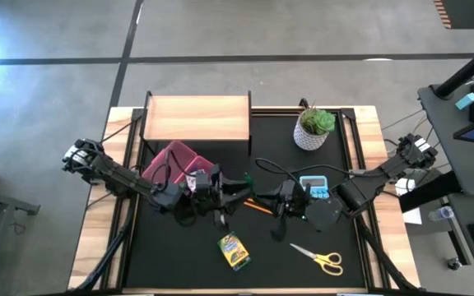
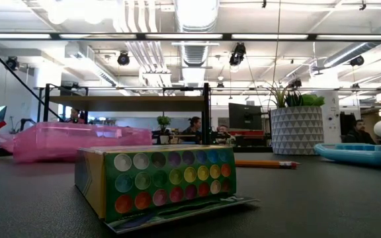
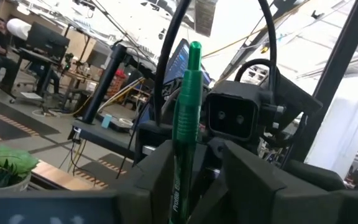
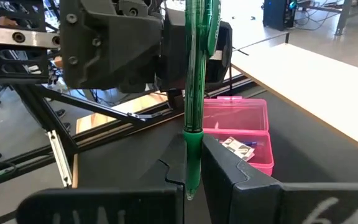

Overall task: Pack school essentials
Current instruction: Put the green pen into the pencil box, then put the top pencil into the pencil box

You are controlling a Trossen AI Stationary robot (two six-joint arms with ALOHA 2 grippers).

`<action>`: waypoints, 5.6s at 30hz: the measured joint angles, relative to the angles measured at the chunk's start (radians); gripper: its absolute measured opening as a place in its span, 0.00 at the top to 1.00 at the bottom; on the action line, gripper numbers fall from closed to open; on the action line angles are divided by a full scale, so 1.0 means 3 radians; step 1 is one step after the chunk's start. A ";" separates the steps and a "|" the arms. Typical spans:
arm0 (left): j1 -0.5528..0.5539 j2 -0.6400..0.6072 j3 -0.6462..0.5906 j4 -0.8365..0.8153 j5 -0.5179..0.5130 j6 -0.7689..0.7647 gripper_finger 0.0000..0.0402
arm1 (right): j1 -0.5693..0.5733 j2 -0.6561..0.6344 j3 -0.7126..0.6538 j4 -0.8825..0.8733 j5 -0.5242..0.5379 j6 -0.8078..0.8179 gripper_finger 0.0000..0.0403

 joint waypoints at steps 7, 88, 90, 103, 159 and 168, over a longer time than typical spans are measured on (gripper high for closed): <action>0.0006 0.0002 0.0000 -0.0023 -0.0004 0.0005 0.69 | -0.0001 0.0000 0.0000 0.0005 -0.0014 -0.0001 0.96; 0.0778 -0.0116 -0.0676 -0.5549 0.0498 -0.2513 0.94 | -0.1228 0.0698 -0.1094 -0.1034 -0.1917 0.0813 0.53; 0.0783 -0.0059 -0.0659 -0.5553 0.0500 -0.2519 0.93 | -0.1228 0.0756 -0.1063 -0.1034 -0.1916 0.0811 0.53; 0.0791 -0.0123 -0.0528 -0.5569 0.0910 -0.2438 0.54 | -0.1227 0.0880 -0.0999 -0.1051 -0.2190 0.0858 0.52; 0.0784 -0.1134 -0.0134 -0.5011 0.0935 -0.2284 0.49 | -0.1088 0.1116 -0.1001 -0.1065 -0.2138 0.1079 0.97; 0.0641 -0.1117 -0.0193 -0.4744 0.1009 -0.2068 0.49 | -0.1088 0.0383 -0.0998 -0.0908 -0.1617 0.1288 0.97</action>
